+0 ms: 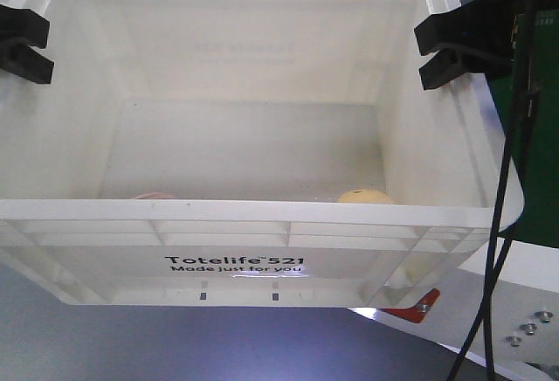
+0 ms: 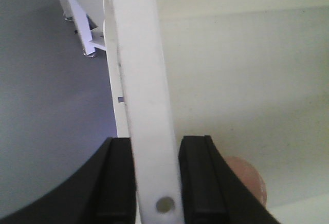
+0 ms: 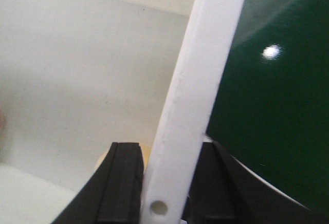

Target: Place moving items into box and shelve

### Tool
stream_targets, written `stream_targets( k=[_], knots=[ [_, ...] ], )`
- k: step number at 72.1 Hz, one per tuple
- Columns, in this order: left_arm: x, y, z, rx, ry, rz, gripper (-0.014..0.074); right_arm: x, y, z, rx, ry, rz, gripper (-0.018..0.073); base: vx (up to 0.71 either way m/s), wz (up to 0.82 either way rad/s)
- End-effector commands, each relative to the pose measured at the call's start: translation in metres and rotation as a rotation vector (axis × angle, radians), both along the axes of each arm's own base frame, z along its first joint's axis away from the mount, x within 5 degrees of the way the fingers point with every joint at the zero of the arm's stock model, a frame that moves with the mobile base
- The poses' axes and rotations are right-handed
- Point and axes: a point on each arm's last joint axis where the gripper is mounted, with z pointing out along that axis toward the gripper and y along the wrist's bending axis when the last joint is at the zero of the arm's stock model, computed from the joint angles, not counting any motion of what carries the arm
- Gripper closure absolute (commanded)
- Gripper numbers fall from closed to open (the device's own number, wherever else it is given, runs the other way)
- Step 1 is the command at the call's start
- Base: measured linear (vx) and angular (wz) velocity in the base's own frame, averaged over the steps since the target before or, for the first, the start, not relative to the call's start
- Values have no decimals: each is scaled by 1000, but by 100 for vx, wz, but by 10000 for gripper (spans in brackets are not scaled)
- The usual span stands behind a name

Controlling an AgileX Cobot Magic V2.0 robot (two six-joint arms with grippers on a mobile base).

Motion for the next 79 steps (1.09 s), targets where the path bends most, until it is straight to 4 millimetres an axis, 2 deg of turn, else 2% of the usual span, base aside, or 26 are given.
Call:
stream_targets(
  k=[1,41,79],
  knots=[
    [-5,-1,30,-51,-191,12,613,-9,-1,29,70,-163,21,571,-14,55],
    [-5,-1,30,-50,-188,11,613,-9,-1,29,68,-157,22,571,-11,59],
    [-6,-1,30,-49,-187,10,613,-9,-1,28,64,-158,21,571,-4,74]
  ],
)
